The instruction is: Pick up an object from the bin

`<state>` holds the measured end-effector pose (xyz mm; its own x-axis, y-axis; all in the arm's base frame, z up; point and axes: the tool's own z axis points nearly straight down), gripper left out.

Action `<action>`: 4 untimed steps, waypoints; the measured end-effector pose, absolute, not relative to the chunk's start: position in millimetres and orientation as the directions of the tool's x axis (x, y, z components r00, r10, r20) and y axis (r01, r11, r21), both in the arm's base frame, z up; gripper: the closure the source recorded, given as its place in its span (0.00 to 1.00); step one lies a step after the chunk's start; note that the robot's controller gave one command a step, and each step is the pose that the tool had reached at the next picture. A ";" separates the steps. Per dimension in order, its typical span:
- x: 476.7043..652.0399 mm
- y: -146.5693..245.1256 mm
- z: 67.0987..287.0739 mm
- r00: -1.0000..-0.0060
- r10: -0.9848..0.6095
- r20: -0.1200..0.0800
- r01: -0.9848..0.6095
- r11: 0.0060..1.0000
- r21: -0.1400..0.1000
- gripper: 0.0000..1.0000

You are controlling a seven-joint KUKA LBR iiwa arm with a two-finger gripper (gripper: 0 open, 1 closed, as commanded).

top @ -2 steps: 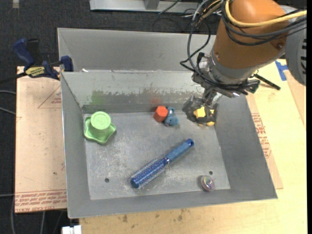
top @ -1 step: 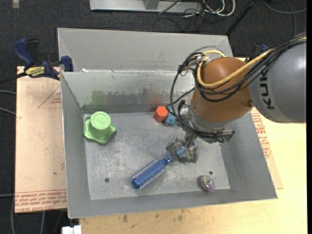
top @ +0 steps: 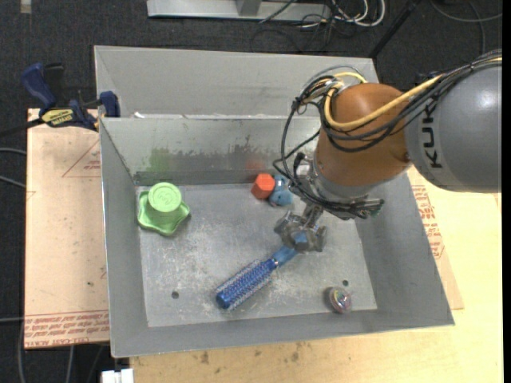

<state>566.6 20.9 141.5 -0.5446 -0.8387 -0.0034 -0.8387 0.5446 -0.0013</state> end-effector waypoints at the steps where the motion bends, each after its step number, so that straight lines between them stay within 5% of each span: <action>1: 537.8 30.7 187.2 -0.531 -0.847 -0.004 -0.847 0.531 -0.002 1.00; 2: 533.4 23.3 250.4 -0.528 -0.849 -0.006 -0.849 0.528 -0.007 1.00; 3: 504.2 28.6 155.5 -0.414 -0.910 0.002 -0.910 0.414 0.008 1.00; 4: 506.2 28.6 159.0 -0.413 -0.911 -0.002 -0.911 0.413 0.001 0.00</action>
Offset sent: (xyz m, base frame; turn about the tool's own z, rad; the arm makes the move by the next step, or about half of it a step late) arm -0.0288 0.0086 0.0434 -0.0152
